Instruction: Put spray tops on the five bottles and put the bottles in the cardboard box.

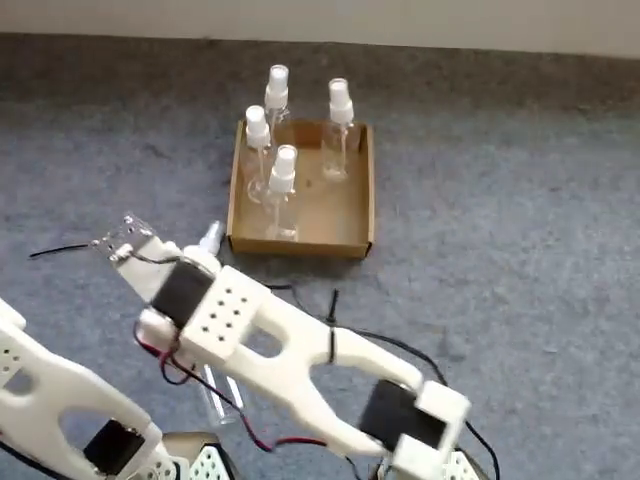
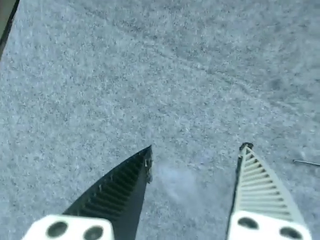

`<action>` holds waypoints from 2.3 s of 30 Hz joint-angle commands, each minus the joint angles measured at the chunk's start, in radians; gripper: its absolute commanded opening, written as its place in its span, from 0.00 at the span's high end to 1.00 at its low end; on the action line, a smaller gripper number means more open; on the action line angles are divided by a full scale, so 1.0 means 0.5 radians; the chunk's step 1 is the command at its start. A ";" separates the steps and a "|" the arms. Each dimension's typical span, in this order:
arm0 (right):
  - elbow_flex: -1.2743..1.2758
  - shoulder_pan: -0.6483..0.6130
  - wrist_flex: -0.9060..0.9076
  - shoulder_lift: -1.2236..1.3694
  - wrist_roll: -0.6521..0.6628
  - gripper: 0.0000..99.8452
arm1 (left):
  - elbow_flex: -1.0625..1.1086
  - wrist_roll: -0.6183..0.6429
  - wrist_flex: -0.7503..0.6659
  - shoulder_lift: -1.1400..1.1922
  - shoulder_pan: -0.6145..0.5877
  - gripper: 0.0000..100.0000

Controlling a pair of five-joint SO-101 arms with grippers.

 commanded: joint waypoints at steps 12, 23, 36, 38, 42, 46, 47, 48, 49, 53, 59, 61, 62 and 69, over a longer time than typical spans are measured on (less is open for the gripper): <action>1.195 -0.054 -1.146 -0.612 -0.252 0.67 | -0.259 -0.009 -0.018 0.072 -0.005 0.75; 0.879 -0.094 -1.281 -0.149 -0.258 0.67 | -0.262 -0.009 -0.018 0.072 -0.017 0.75; 0.845 -0.002 -1.278 0.029 -0.261 0.97 | -0.265 -0.009 -0.018 0.072 -0.026 0.75; 0.839 0.054 -1.201 0.023 -0.264 1.00 | -0.265 -0.009 -0.018 0.072 -0.026 0.75; 0.643 0.152 -0.726 -0.124 -0.236 1.00 | -0.265 -0.009 -0.018 0.072 -0.026 0.75; 0.376 0.272 -0.238 -0.465 0.255 1.00 | -0.265 -0.009 -0.018 0.066 -0.014 0.75; 0.336 0.324 -0.155 -0.554 0.307 1.00 | -0.265 -0.009 -0.018 0.066 -0.008 0.75; 0.308 0.400 -0.078 -0.640 0.341 1.00 | -0.265 -0.009 -0.018 0.066 -0.005 0.75; 0.293 0.511 -0.014 -0.729 0.387 1.00 | -0.265 -0.009 -0.018 0.066 0.011 0.75; 0.290 1.119 0.149 -1.005 0.715 1.00 | -0.269 -0.009 0.068 0.063 0.060 0.75; 0.336 2.058 0.048 -0.934 1.102 1.00 | -0.450 -0.009 0.390 0.060 0.222 0.75; 0.422 2.232 -0.130 -0.793 1.160 1.00 | -0.520 0.003 0.571 0.060 0.336 0.75; 0.471 2.297 -0.238 -0.717 1.175 1.00 | -0.523 0.012 0.598 0.057 0.385 0.75; 0.821 2.509 -0.996 -0.275 1.188 1.00 | -0.149 0.077 0.601 -0.029 0.661 0.75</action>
